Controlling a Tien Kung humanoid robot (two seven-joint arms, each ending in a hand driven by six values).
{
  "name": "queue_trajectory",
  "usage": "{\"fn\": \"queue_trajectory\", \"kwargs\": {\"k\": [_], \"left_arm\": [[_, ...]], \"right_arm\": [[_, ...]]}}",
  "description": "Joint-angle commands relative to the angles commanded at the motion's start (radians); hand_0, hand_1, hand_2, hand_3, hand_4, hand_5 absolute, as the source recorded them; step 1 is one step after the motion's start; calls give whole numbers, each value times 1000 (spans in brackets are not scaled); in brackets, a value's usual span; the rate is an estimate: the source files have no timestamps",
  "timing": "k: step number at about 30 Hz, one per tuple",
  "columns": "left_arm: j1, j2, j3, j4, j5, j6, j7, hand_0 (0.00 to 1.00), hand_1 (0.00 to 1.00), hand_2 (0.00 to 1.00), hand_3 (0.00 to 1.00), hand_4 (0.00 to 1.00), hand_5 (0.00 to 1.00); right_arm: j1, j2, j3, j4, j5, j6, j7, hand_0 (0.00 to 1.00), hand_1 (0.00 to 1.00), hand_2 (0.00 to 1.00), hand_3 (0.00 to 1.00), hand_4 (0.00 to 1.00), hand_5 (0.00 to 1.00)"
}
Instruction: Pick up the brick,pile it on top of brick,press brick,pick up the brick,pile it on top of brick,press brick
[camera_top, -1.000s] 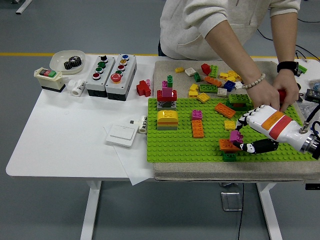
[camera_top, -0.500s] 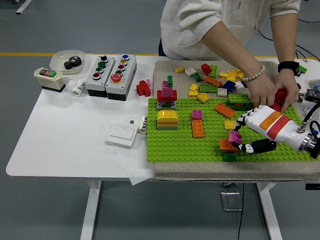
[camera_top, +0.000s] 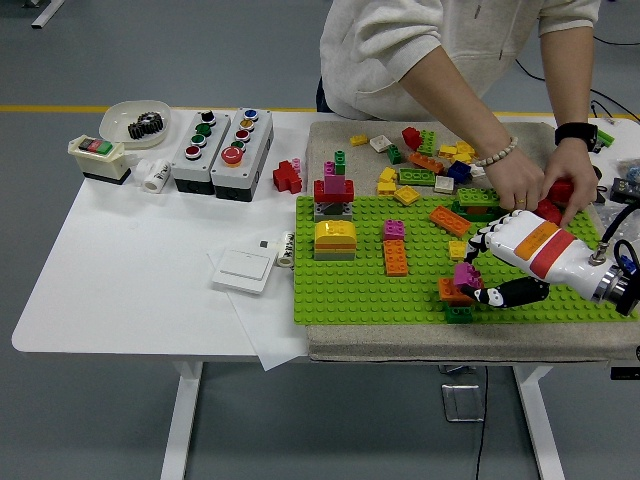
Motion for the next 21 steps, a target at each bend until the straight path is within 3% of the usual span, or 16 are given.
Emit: {"fn": "queue_trajectory", "kwargs": {"k": [21], "left_arm": [[-2, 1, 2, 0, -4, 0, -2, 748, 737, 738, 593, 648, 670]], "right_arm": [[23, 8, -25, 2, -8, 11, 1, 420, 513, 542, 519, 755, 594]]}}
